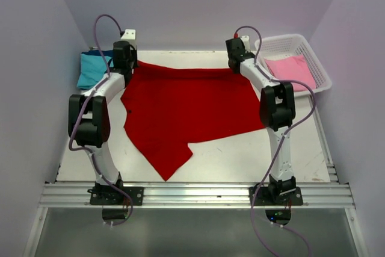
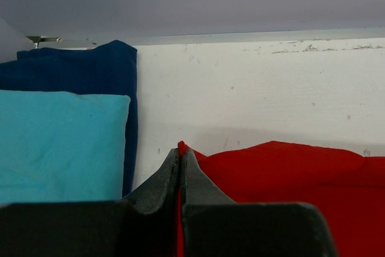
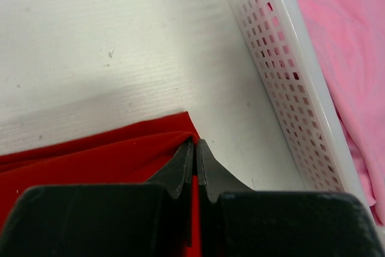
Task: Fold and stack the t-shirts
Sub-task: Flatten the tshirt out
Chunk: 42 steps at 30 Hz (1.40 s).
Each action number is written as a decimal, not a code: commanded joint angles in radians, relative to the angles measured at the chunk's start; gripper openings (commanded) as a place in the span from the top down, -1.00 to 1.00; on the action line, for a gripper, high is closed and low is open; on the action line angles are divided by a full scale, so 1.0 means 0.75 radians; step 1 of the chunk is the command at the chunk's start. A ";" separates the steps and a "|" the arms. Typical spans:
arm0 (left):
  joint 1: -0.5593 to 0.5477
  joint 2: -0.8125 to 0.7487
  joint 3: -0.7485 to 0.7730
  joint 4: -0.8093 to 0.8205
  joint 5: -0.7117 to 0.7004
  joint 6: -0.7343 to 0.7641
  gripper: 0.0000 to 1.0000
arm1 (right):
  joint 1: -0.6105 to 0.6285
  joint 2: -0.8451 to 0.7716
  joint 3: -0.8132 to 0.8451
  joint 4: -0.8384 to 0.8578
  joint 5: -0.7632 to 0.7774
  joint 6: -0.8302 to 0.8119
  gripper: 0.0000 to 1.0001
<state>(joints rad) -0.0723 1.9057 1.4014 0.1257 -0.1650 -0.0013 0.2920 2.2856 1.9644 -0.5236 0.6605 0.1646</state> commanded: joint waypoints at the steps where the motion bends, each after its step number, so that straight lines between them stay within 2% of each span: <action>1: 0.013 0.008 0.056 0.110 0.044 -0.047 1.00 | -0.019 0.027 0.115 0.053 0.021 0.024 1.00; 6: 0.013 0.048 0.123 0.121 0.016 -0.053 1.00 | -0.031 0.086 0.248 0.113 0.079 0.040 1.00; 9: 0.013 0.061 0.124 0.188 -0.011 -0.092 1.00 | -0.031 0.060 0.185 0.327 0.044 0.046 1.00; 12: 0.013 0.063 0.130 0.327 -0.056 -0.115 1.00 | -0.033 -0.014 -0.044 0.813 -0.005 0.008 1.00; 14: 0.013 0.075 0.150 0.374 -0.097 -0.125 1.00 | -0.040 0.051 0.025 0.827 -0.022 0.016 1.00; 15: 0.011 0.105 0.189 0.385 -0.111 -0.129 1.00 | -0.048 0.112 0.212 0.705 -0.068 0.032 0.78; 16: 0.013 0.124 0.219 0.370 -0.128 -0.143 0.70 | -0.054 0.171 0.319 0.623 -0.109 0.036 -0.60; 17: 0.015 0.153 0.295 0.342 -0.138 -0.158 0.10 | -0.066 0.233 0.381 0.582 -0.142 0.056 -0.97; 18: 0.021 0.189 0.324 0.275 -0.138 -0.188 -0.99 | -0.066 0.217 0.333 0.608 -0.175 0.073 -0.98; 21: 0.025 0.171 0.285 0.301 -0.161 -0.215 -1.00 | -0.068 0.109 0.110 0.771 -0.206 0.055 -0.98; 26: 0.025 0.096 0.171 0.317 -0.164 -0.248 -1.00 | -0.066 -0.067 -0.166 0.947 -0.245 0.032 -0.98; 28: 0.025 0.006 0.114 0.319 -0.160 -0.270 -1.00 | -0.066 -0.176 -0.316 1.035 -0.279 0.032 -0.98; 31: 0.015 -0.160 -0.111 0.323 -0.110 -0.333 -1.00 | -0.056 -0.339 -0.518 1.111 -0.314 0.014 -0.98; 34: -0.010 -0.317 -0.246 0.260 -0.010 -0.411 -0.98 | -0.050 -0.484 -0.682 1.075 -0.377 0.018 -0.98; 35: -0.018 -0.348 -0.317 0.230 0.031 -0.428 -0.74 | -0.048 -0.517 -0.723 1.064 -0.402 0.014 -0.98; 36: -0.024 -0.409 -0.351 0.152 0.068 -0.466 -0.59 | -0.046 -0.556 -0.788 0.999 -0.434 0.016 -0.91; 37: -0.034 -0.438 -0.379 0.093 0.093 -0.503 -0.41 | -0.046 -0.613 -0.813 0.952 -0.463 0.024 -0.52; 38: -0.055 -0.469 -0.440 0.040 0.178 -0.530 0.00 | -0.046 -0.640 -0.829 0.893 -0.520 0.060 -0.04; 39: -0.069 -0.534 -0.481 -0.026 0.209 -0.546 0.16 | -0.046 -0.662 -0.844 0.739 -0.543 0.071 0.62; 40: -0.092 -0.569 -0.514 -0.075 0.214 -0.544 0.29 | -0.046 -0.687 -0.850 0.648 -0.553 0.093 1.00; 41: -0.151 -0.636 -0.551 -0.144 0.214 -0.528 0.60 | -0.044 -0.752 -0.864 0.566 -0.588 0.162 1.00; 42: -0.188 -0.673 -0.565 -0.317 0.222 -0.524 0.64 | -0.042 -0.785 -0.935 0.478 -0.615 0.181 1.00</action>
<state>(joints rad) -0.1375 1.4857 1.0332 0.1352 -0.0830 -0.3588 0.2554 1.7821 1.3342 0.0612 0.2928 0.2241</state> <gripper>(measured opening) 0.220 0.017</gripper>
